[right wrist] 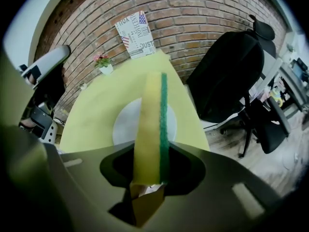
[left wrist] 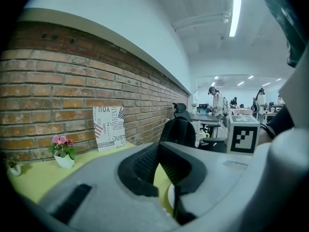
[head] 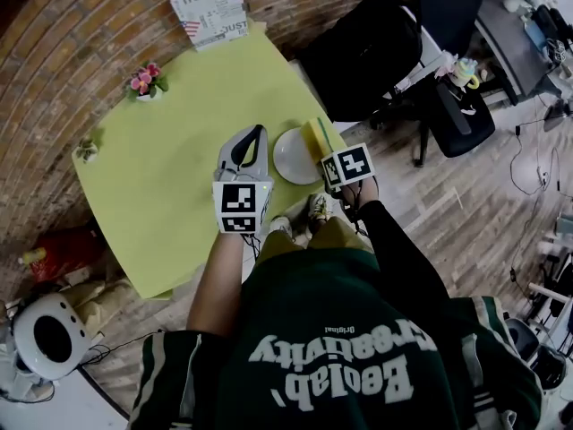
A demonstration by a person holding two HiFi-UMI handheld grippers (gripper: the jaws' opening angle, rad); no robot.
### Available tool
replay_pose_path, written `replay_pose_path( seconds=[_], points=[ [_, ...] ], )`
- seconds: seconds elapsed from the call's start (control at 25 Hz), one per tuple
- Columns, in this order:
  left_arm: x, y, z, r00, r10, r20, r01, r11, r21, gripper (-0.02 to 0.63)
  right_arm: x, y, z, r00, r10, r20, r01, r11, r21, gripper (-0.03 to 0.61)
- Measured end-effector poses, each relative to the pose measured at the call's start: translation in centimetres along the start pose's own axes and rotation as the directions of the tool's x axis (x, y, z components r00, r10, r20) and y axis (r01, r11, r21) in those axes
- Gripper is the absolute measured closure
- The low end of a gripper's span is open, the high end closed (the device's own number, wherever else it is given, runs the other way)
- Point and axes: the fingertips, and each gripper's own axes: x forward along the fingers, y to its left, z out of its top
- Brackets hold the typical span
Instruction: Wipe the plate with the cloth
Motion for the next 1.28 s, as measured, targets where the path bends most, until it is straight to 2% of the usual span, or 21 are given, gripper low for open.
replay_pose_path(
  seconds=[0.12, 0.24, 0.48, 0.68, 0.84, 1.12, 1.28],
  points=[
    [0.1, -0.2, 0.1, 1.0, -0.003, -0.001, 0.003, 1.0, 0.0, 0.609, -0.2, -0.7, -0.1, 1.0, -0.003, 0.011, 0.002, 0.999, 0.032, 0.439],
    [0.2, -0.5, 0.2, 1.0, -0.005, 0.001, 0.005, 1.0, 0.002, 0.609, -0.4, -0.5, 0.0, 1.0, 0.0, 0.014, -0.001, 1.0, 0.018, 0.439],
    [-0.2, -0.7, 0.2, 1.0, 0.004, 0.0, -0.004, 1.0, 0.001, 0.609, -0.7, 2.5, 1.1, 0.993, 0.102, 0.06, -0.103, 0.995, 0.002, 0.439],
    [-0.8, -0.4, -0.1, 1.0, 0.021, -0.008, -0.021, 1.0, -0.003, 0.609, 0.3, 6.9, 0.5, 0.986, 0.168, -0.003, -0.168, 0.981, -0.094, 0.44],
    [-1.1, 0.0, -0.1, 0.999, 0.039, -0.008, -0.039, 0.999, -0.004, 0.609, 1.6, 9.1, -1.3, 0.971, 0.226, -0.077, -0.233, 0.968, -0.089, 0.439],
    [-1.6, 0.4, -0.4, 0.998, 0.052, -0.017, -0.052, 0.999, -0.006, 0.609, 1.8, 8.2, -1.3, 0.972, 0.219, -0.08, -0.225, 0.972, -0.07, 0.439],
    [-1.8, 0.5, -0.7, 0.998, 0.051, -0.022, -0.051, 0.999, -0.005, 0.609, 1.6, 6.7, -1.3, 0.978, 0.201, -0.062, -0.203, 0.979, -0.026, 0.439]
  ],
)
